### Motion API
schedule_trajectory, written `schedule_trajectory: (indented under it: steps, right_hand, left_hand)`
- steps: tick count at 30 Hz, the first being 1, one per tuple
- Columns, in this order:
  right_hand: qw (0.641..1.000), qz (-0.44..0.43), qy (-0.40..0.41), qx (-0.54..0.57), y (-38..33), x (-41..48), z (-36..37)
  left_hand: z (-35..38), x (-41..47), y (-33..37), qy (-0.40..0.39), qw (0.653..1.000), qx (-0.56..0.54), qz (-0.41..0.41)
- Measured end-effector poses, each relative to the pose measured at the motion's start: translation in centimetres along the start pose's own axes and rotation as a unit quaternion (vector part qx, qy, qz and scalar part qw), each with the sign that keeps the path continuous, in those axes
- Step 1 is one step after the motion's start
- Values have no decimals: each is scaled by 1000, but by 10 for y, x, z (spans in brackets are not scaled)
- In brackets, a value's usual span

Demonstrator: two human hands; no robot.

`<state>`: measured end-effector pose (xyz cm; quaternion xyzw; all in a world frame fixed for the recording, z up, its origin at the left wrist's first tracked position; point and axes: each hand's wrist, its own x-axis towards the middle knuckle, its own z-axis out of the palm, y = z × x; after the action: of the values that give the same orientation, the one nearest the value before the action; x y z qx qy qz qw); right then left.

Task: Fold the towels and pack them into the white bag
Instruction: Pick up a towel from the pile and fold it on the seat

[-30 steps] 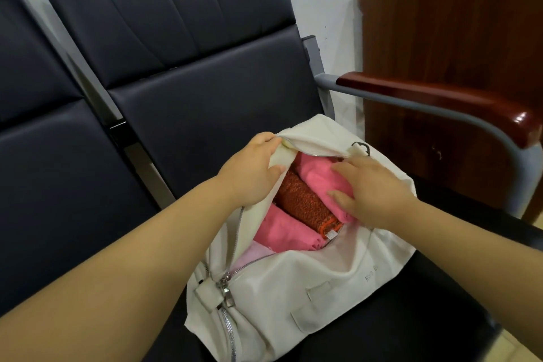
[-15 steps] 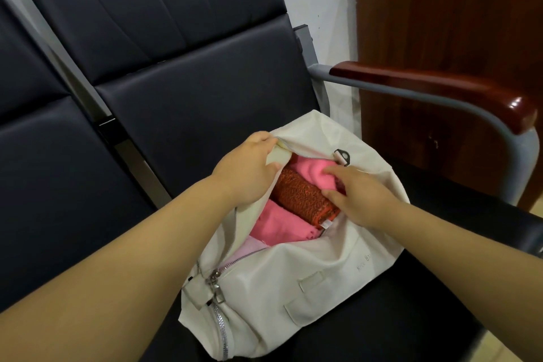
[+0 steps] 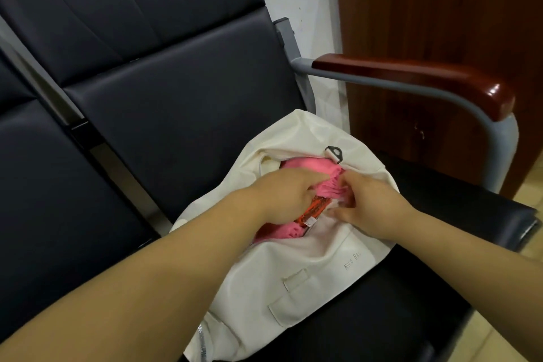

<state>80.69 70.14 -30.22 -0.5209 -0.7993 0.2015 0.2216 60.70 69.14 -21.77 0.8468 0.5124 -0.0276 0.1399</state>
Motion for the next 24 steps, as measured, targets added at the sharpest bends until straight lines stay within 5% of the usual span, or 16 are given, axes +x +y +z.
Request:
schedule_trajectory:
  steps: [7, 12, 17, 24]
  right_hand:
    - [999, -5, -44, -7, 6, -5, -3]
    - [998, -6, -53, 25, 16, -16, -17]
    - [984, -66, -150, -75, 10, -4, -29]
    - [969, -75, -234, -30, 4, 18, -33]
  left_hand:
    - [18, 12, -18, -74, 989, 88, -97]
    - [24, 14, -21, -66, 993, 57, -80]
    - [28, 14, -17, -75, 992, 54, -87]
    - [32, 15, -30, -43, 993, -30, -103]
